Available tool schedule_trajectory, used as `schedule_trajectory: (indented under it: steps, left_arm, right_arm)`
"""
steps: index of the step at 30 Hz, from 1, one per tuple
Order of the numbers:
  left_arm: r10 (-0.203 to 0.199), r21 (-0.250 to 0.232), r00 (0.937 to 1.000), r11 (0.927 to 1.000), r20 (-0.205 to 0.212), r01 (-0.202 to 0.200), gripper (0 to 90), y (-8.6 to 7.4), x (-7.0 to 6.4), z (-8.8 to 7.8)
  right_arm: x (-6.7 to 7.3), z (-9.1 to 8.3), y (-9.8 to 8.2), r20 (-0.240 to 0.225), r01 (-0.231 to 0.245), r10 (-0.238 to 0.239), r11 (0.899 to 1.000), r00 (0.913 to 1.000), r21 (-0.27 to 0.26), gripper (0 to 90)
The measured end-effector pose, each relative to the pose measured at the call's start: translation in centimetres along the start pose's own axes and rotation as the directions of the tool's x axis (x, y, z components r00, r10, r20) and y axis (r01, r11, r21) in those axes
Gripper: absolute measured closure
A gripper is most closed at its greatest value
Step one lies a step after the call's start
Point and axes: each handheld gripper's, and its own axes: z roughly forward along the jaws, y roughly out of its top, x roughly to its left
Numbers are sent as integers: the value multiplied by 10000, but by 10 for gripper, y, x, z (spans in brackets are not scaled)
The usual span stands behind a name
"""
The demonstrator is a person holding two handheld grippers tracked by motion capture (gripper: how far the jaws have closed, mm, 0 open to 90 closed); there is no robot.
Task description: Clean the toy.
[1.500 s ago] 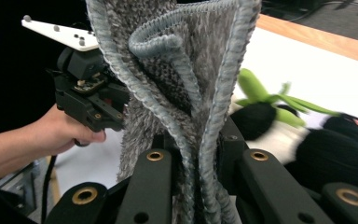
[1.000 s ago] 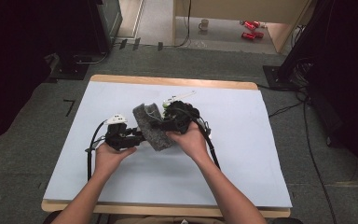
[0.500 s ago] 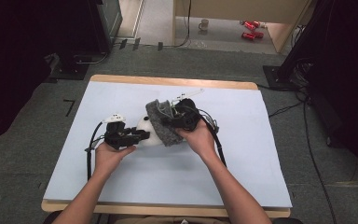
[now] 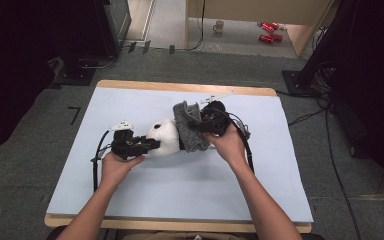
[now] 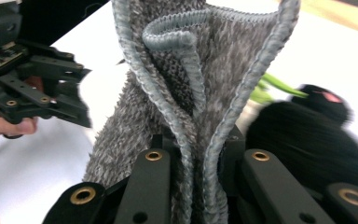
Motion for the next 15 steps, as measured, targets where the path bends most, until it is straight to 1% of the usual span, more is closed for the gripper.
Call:
schedule_trajectory:
  steps: [4,7,10,15]
  left_arm:
    - [90,-40,10000,10000,6,-90,494,0,-1,0]
    - [73,-37,10000,10000,17,-73,494,0,-1,0]
    - [37,-46,10000,10000,36,-36,493,0,0,0]
    - [69,-61,10000,10000,68,-69,493,0,0,0]
  right_arm:
    - [-10,-11,-2,198,-129,130,9999,9997,-35,802]
    - [-12,-15,-3,263,-76,77,10000,9996,-41,803]
    - [-17,-21,-4,295,-190,195,9997,9994,-176,805]
    - [-22,-27,-5,306,-249,258,9993,9992,-284,806]
